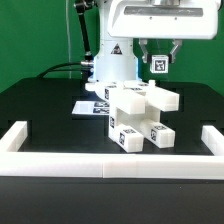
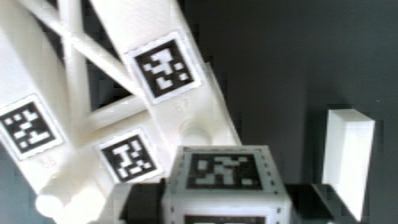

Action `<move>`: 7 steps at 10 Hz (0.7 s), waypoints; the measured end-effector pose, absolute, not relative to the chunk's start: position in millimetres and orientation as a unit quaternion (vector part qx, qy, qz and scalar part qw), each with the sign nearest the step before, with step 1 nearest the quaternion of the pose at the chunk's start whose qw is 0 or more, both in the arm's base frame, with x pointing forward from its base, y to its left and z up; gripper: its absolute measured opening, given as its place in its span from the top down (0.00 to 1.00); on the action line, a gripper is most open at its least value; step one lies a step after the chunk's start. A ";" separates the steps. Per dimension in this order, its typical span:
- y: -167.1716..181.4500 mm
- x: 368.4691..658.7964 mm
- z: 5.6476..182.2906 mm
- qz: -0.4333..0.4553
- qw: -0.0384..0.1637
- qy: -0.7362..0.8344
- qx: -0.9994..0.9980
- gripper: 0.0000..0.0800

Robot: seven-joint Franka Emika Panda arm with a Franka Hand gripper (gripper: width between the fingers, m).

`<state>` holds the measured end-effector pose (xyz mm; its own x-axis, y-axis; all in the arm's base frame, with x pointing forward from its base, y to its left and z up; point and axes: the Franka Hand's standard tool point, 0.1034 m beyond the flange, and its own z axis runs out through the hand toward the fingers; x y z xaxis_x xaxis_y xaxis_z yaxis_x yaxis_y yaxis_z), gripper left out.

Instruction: Assemble chair

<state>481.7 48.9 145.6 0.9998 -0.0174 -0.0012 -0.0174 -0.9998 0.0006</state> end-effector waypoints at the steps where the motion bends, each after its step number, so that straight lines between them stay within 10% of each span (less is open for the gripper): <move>1: 47.5 481.8 144.8 -0.001 0.000 -0.008 1.000 0.64; 7: 44.0 476.9 137.7 -0.006 0.004 0.005 1.000 0.64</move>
Offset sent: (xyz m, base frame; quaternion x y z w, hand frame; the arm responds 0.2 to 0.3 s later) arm 0.0000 0.0000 0.0000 0.0000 0.0000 0.0000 1.0000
